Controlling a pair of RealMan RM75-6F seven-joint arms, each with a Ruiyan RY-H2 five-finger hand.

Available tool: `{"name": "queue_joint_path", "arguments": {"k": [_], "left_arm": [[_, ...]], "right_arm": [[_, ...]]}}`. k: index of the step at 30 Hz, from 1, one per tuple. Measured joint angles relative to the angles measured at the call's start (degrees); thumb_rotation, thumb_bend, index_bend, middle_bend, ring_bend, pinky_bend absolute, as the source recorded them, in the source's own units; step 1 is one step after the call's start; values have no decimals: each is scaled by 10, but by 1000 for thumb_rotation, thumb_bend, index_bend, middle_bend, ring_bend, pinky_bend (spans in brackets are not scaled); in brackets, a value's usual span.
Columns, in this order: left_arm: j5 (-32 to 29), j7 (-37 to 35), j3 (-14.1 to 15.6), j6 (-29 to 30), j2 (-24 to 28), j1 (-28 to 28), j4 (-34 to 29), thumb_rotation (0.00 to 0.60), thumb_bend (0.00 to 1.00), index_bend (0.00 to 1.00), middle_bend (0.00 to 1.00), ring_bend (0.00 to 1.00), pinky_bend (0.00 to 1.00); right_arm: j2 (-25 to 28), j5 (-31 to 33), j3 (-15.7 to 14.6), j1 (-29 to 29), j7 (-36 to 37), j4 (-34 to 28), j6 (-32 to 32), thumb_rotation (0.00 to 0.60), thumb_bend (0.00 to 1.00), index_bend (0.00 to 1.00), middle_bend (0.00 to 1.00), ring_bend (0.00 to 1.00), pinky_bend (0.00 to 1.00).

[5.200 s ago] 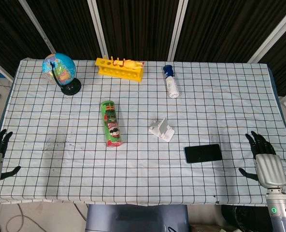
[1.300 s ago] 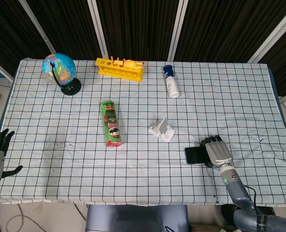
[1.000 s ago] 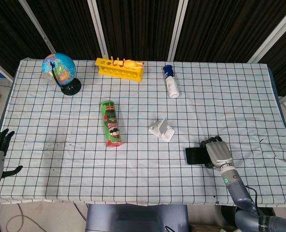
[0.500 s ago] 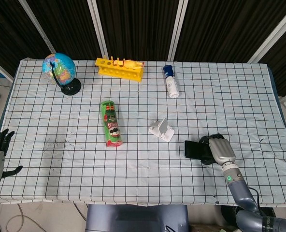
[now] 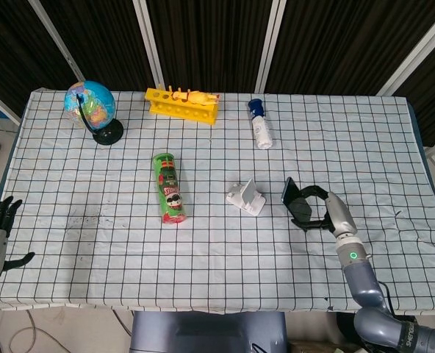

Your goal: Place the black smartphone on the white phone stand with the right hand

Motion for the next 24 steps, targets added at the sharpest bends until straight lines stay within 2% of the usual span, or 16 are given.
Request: {"name": "queue_joint_path", "arguments": {"k": [4,15,24], "left_arm": [[-2,-2,0,-2,1,0,-2,600,0,0,0,0,0],[-7,-5,-1,-5,2,-1,-4,600,0,0,0,0,0],[-14,-5,-2,-10,3,-2,-7,600,0,0,0,0,0]], "right_arm": [[-38,-6,14,0,39,9,16,600,358,686,765,240,154],[-124,-21,33,16,86,62,37,600,357,686,767,240,154],[-196,-59,53,34,148,134,46,600,357,686,768,240,154]]}}
